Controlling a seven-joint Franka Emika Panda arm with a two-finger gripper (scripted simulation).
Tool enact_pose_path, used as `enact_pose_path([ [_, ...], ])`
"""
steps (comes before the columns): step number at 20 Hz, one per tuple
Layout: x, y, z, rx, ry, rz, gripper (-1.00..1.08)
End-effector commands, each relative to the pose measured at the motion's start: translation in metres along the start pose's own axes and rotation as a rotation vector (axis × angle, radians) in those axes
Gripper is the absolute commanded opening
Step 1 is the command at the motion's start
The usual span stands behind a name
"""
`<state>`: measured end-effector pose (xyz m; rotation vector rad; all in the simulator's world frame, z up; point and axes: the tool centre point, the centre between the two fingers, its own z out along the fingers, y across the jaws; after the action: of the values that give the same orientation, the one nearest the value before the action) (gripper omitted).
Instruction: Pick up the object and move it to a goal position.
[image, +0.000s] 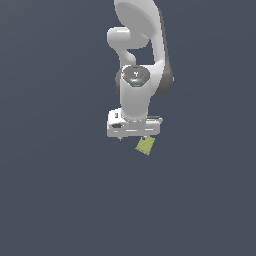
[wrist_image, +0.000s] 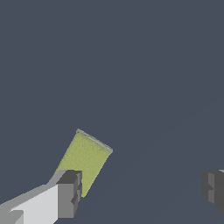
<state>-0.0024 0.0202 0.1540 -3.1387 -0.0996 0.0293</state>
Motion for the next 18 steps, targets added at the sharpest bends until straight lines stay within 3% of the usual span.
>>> enact_pose_path([
  [1,0.0,0.0,0.0,0.0,0.0,0.0,1.0],
  [10,-0.006,0.002,0.013,0.032,-0.023,0.037,1.0],
  [18,-0.007,0.0,0.016,0.032,-0.023,0.051,1.0],
])
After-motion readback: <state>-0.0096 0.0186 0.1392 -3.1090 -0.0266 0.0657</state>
